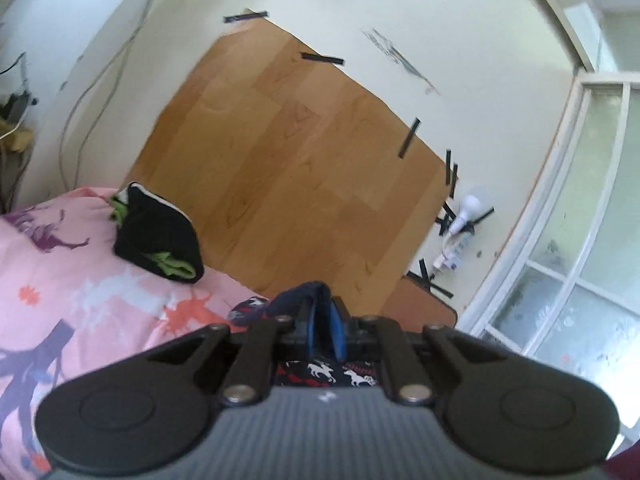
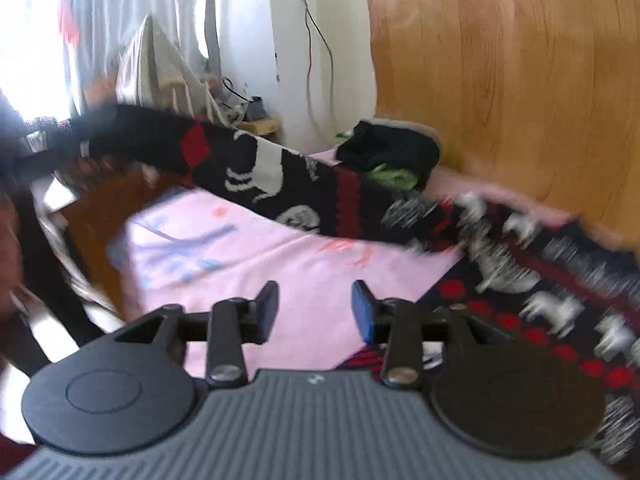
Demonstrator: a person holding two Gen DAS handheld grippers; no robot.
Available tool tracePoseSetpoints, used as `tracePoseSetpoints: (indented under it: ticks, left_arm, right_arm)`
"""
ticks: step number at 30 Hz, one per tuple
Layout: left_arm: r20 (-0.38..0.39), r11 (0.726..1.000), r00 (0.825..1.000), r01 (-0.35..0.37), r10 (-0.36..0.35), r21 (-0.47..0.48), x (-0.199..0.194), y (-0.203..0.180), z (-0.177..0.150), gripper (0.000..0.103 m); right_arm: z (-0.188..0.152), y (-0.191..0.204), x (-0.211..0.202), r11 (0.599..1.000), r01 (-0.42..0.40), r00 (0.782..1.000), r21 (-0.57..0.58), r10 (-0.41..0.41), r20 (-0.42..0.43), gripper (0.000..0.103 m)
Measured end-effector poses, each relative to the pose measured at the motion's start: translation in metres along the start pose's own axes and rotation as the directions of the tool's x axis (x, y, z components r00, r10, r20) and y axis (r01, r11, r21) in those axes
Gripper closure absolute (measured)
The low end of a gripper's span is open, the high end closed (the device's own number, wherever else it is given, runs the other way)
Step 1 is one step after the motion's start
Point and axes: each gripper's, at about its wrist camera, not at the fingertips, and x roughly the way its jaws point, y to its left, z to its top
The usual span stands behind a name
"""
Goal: Fold small clothes
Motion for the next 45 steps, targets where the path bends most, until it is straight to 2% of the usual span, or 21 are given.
tracePoseSetpoints:
  ticks: [5, 8, 10, 11, 12, 14, 16, 19, 23, 28, 33, 34, 35, 37, 39, 40, 41, 42, 43, 44, 45]
  left_arm:
    - [-0.042, 0.999, 0.999, 0.021, -0.02, 0.036, 0.023, -0.019, 0.004, 0.094]
    - [-0.048, 0.997, 0.998, 0.042, -0.038, 0.071, 0.028, -0.036, 0.005, 0.094]
    - [-0.049, 0.993, 0.998, 0.047, -0.042, 0.105, 0.031, -0.048, 0.007, 0.093]
    - [-0.048, 0.99, 0.998, 0.038, -0.031, 0.135, 0.033, -0.055, 0.007, 0.09]
    - [-0.04, 0.988, 0.999, 0.025, -0.019, 0.154, 0.033, -0.058, 0.007, 0.089]
    - [-0.015, 0.981, 1.0, 0.0, 0.003, 0.192, 0.032, -0.062, 0.008, 0.07]
    - [-0.009, 0.981, 1.0, -0.024, 0.027, 0.193, 0.041, -0.056, 0.01, 0.068]
    - [-0.069, 0.987, 0.996, -0.044, 0.055, 0.154, 0.08, -0.038, 0.014, 0.068]
    - [-0.199, 0.986, 0.974, -0.083, 0.111, 0.143, 0.171, -0.014, 0.014, 0.068]
    - [-0.356, 0.975, 0.91, -0.169, 0.211, 0.146, 0.3, 0.016, 0.001, 0.068]
    - [-0.49, 0.958, 0.832, -0.159, 0.26, 0.238, 0.402, 0.024, -0.026, 0.072]
    - [-0.522, 0.958, 0.813, -0.143, 0.257, 0.249, 0.421, 0.024, -0.034, 0.093]
    - [-0.538, 0.954, 0.799, -0.139, 0.267, 0.267, 0.435, 0.024, -0.04, 0.101]
    - [-0.457, 0.936, 0.826, -0.223, 0.331, 0.274, 0.441, 0.028, -0.037, 0.101]
    - [-0.358, 0.936, 0.865, -0.318, 0.352, 0.153, 0.425, 0.053, -0.025, 0.101]
    - [-0.332, 0.92, 0.858, -0.371, 0.391, 0.125, 0.42, 0.066, -0.022, 0.101]
    - [-0.335, 0.906, 0.843, -0.408, 0.422, 0.114, 0.419, 0.075, -0.021, 0.101]
    - [-0.356, 0.896, 0.825, -0.433, 0.439, 0.101, 0.42, 0.086, -0.022, 0.101]
    - [-0.39, 0.898, 0.816, -0.433, 0.427, 0.077, 0.42, 0.095, -0.023, 0.101]
    - [-0.416, 0.907, 0.817, -0.418, 0.4, 0.05, 0.418, 0.1, -0.023, 0.101]
    - [-0.426, 0.92, 0.828, -0.391, 0.364, 0.026, 0.415, 0.101, -0.023, 0.1]
  right_arm:
    - [0.008, 0.032, 0.022, 0.957, 0.149, 0.986, -0.249, -0.126, 0.106, 0.017]
    - [0.017, 0.043, 0.048, 0.939, 0.148, 0.984, -0.309, -0.108, 0.143, 0.02]
    - [0.027, 0.037, 0.057, 0.966, 0.068, 0.99, -0.25, -0.034, 0.138, 0.073]
    - [0.036, 0.026, 0.056, 0.98, 0.052, 0.99, -0.191, -0.025, 0.138, 0.093]
    - [0.045, 0.008, 0.049, 0.993, 0.045, 0.986, -0.105, -0.027, 0.167, 0.094]
    - [0.059, -0.045, 0.02, 0.994, 0.084, 0.962, 0.066, -0.099, 0.255, 0.094]
    - [0.063, -0.109, -0.014, 0.957, 0.169, 0.925, 0.237, -0.237, 0.297, 0.093]
    - [0.045, -0.198, -0.054, 0.837, 0.252, 0.89, 0.486, -0.397, 0.223, 0.093]
    - [0.008, -0.253, -0.064, 0.74, 0.284, 0.896, 0.609, -0.431, 0.106, 0.093]
    - [-0.026, -0.283, -0.045, 0.672, 0.252, 0.92, 0.696, -0.389, 0.043, 0.092]
    - [-0.028, -0.3, -0.044, 0.67, 0.204, 0.937, 0.714, -0.346, 0.057, 0.09]
    - [-0.028, -0.304, -0.045, 0.677, 0.183, 0.942, 0.712, -0.329, 0.071, 0.09]
    - [-0.026, -0.307, -0.046, 0.683, 0.164, 0.944, 0.712, -0.318, 0.087, 0.09]
    - [-0.028, -0.314, -0.053, 0.683, 0.094, 0.943, 0.725, -0.294, 0.154, 0.09]
    - [-0.038, -0.326, -0.064, 0.671, 0.05, 0.925, 0.74, -0.31, 0.218, 0.09]
    - [-0.045, -0.332, -0.067, 0.664, 0.082, 0.914, 0.743, -0.347, 0.21, 0.09]
    - [-0.051, -0.338, -0.065, 0.655, 0.16, 0.907, 0.739, -0.393, 0.152, 0.081]
    - [-0.058, -0.344, -0.059, 0.637, 0.271, 0.893, 0.722, -0.446, 0.058, 0.065]
    - [-0.067, -0.349, -0.054, 0.605, 0.374, 0.866, 0.703, -0.498, -0.032, 0.061]
    - [-0.076, -0.352, -0.053, 0.581, 0.411, 0.853, 0.703, -0.516, -0.072, 0.06]
    - [-0.086, -0.356, -0.056, 0.569, 0.392, 0.863, 0.723, -0.499, -0.075, 0.058]
